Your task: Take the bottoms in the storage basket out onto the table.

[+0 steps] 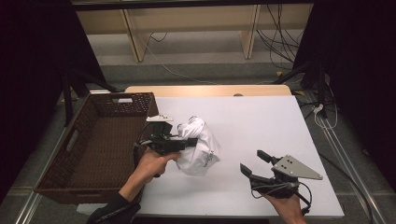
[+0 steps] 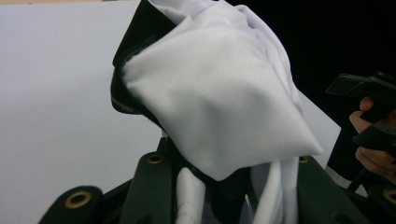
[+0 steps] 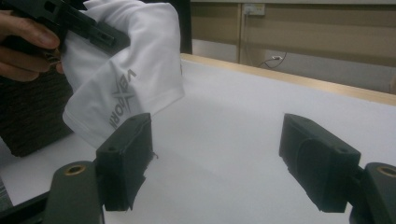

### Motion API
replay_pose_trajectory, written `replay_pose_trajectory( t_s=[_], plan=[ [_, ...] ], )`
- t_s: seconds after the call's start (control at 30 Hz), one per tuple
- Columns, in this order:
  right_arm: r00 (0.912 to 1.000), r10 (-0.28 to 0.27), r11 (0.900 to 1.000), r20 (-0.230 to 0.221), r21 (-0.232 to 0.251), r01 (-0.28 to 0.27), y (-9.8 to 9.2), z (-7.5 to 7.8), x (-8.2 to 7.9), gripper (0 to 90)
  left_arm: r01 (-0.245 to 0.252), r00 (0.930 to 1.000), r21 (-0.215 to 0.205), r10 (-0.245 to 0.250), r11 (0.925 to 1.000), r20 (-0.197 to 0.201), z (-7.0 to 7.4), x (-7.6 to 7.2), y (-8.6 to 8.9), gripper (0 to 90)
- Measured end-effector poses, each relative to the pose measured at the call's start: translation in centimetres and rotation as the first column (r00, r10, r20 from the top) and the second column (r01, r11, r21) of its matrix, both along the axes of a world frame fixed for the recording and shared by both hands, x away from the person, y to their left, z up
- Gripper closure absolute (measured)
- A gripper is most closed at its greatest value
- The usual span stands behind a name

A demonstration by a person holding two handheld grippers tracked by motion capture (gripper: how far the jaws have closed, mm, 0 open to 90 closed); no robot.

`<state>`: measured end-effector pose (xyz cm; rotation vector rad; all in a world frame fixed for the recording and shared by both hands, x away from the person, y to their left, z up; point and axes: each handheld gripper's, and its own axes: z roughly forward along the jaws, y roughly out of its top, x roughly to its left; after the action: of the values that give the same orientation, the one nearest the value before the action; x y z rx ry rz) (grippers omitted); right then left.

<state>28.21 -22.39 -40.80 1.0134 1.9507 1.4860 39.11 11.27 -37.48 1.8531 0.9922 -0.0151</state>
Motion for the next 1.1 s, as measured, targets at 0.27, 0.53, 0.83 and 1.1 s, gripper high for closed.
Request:
replay_pose_trajectory(
  t_s=[0.27, 0.53, 0.83, 1.1],
  plan=[
    [1.0, 0.004, 1.0, 0.002, -0.004, -0.004, 0.1, 0.0, 0.0, 26.8, 0.01, 0.9999, 0.018, -0.01, 0.9998, -0.005, -0.5, 0.4, -1.1, 66.7],
    [1.0, 0.004, 1.0, 0.001, -0.002, -0.004, 0.1, 0.0, 0.0, 26.8, 0.02, 0.9998, 0.03, -0.02, 0.9994, -0.005, -0.8, 0.7, -2.0, 66.6],
    [1.0, 0.003, 1.0, -0.001, -0.001, -0.003, 0.1, 0.0, 0.0, 26.8, 0.029, 0.9996, 0.033, -0.03, 0.999, 0.002, -0.6, 0.9, -2.8, 66.6],
    [1.0, 0.002, 1.0, -0.001, -0.003, -0.002, 0.1, 0.0, 0.1, 26.8, 0.037, 0.9993, 0.036, -0.037, 0.9987, 0.002, -0.7, 1.0, -3.3, 66.6]
  ],
)
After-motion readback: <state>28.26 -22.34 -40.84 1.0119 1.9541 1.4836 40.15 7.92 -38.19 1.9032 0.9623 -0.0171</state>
